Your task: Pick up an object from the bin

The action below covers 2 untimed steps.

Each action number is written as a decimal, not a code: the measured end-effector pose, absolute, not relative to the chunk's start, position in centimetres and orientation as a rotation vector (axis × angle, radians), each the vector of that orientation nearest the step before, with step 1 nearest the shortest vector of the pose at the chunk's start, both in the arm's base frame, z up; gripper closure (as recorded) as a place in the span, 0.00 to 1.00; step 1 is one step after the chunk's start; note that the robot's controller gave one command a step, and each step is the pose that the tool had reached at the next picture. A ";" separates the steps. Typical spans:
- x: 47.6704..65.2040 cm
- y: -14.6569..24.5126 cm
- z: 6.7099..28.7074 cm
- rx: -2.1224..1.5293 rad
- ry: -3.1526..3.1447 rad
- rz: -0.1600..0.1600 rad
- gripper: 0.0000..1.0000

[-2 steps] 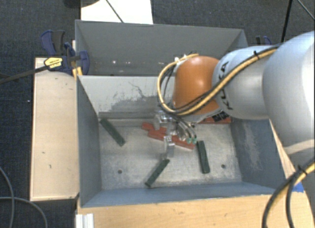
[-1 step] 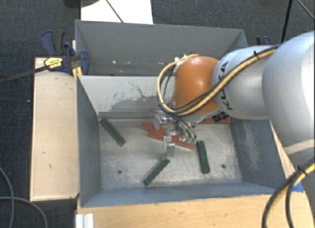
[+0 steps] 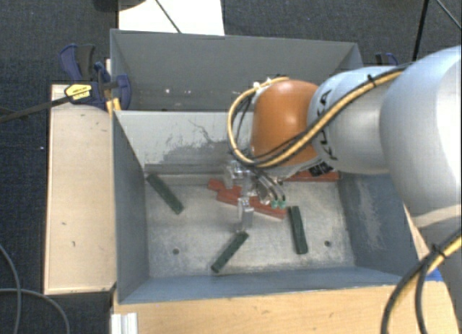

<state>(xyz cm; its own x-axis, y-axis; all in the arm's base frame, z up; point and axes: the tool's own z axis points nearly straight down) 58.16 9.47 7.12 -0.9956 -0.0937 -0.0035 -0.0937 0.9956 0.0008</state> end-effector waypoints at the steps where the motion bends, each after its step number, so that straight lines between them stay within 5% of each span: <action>1: 57.8 6.4 7.1 0.097 3.138 0.003 0.00; 2: 57.7 -2.0 7.1 0.115 3.138 0.002 1.00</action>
Offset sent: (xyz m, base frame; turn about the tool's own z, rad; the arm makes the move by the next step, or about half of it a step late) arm -0.0033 -0.0294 -0.0012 0.4736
